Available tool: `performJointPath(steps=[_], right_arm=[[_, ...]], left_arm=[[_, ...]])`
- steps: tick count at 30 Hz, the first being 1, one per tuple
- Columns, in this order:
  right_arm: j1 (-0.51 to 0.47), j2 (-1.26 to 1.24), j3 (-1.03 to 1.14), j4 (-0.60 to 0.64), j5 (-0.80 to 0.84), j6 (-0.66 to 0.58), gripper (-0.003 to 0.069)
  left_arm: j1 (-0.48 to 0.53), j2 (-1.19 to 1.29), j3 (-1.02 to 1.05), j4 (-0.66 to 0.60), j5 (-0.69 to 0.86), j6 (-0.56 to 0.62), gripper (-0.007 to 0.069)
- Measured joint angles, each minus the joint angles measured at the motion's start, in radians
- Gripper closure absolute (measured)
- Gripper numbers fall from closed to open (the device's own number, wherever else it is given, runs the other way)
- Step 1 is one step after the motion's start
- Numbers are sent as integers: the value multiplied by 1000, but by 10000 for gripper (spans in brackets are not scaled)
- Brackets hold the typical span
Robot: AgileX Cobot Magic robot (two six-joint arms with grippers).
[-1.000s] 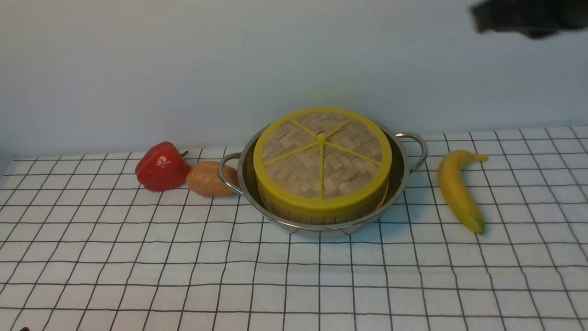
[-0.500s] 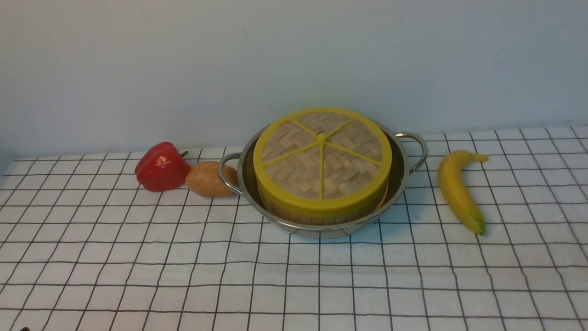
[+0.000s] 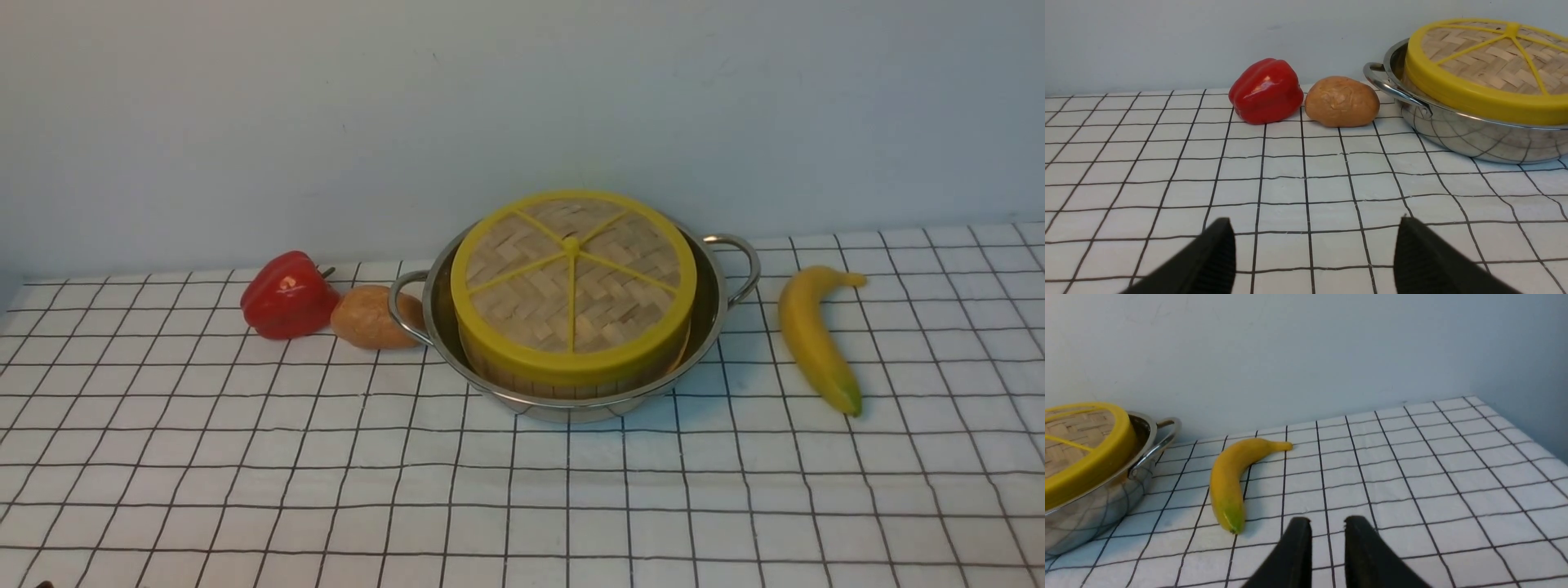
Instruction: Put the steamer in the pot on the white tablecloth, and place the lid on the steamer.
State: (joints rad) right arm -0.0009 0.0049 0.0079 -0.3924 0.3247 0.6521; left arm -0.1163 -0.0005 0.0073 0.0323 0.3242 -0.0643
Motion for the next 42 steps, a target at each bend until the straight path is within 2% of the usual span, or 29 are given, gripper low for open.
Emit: performJointPath(steps=[9, 12, 14, 19, 20, 22, 24, 42], right_arm=[[11, 5, 1, 19, -69, -29, 481], [11, 5, 1, 93, -59, -104, 471], [11, 6, 1, 241, -4, -318, 463], [3, 6, 1, 501, 11, -659, 450], [3, 6, 1, 510, 11, -659, 449], [-14, 6, 1, 589, 11, -791, 442], [-25, 6, 1, 608, 11, -840, 435], [-32, 6, 1, 616, 12, -866, 419]], left_arm=[[0, 0, 0, 0, 0, 0, 142], [0, 0, 0, 0, 0, 0, 142], [0, 0, 0, 0, 0, 0, 142], [0, 0, 0, 0, 0, 0, 142], [0, 0, 0, 0, 0, 0, 142], [0, 0, 0, 0, 0, 0, 142], [0, 0, 0, 0, 0, 0, 142], [0, 0, 0, 0, 0, 0, 142]])
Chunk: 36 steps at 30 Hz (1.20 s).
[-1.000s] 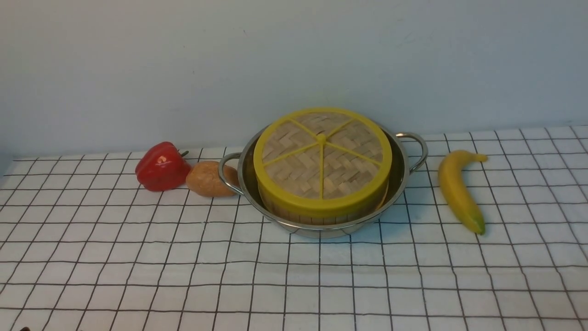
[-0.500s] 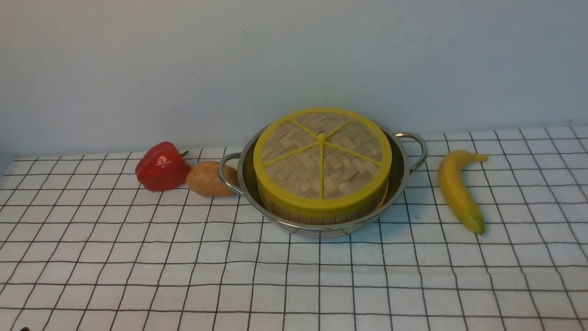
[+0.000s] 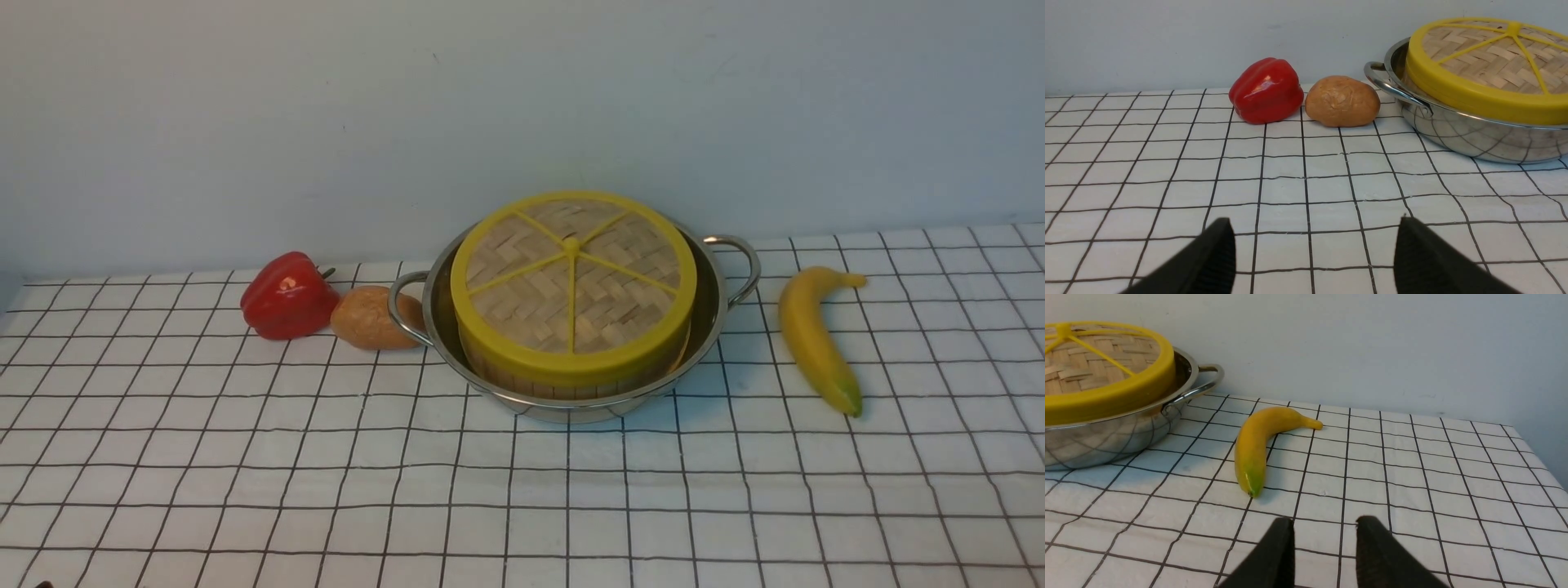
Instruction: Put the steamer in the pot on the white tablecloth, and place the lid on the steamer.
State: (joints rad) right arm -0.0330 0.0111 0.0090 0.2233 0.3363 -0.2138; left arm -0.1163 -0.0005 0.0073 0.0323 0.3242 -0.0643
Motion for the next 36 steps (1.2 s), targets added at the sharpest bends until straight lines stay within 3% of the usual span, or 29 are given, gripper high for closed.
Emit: performJointPath(steps=[36], right_arm=[[0, 1, 0, 2, 1, -1, 419]], left_arm=[[52, 0, 0, 0, 0, 0, 142]])
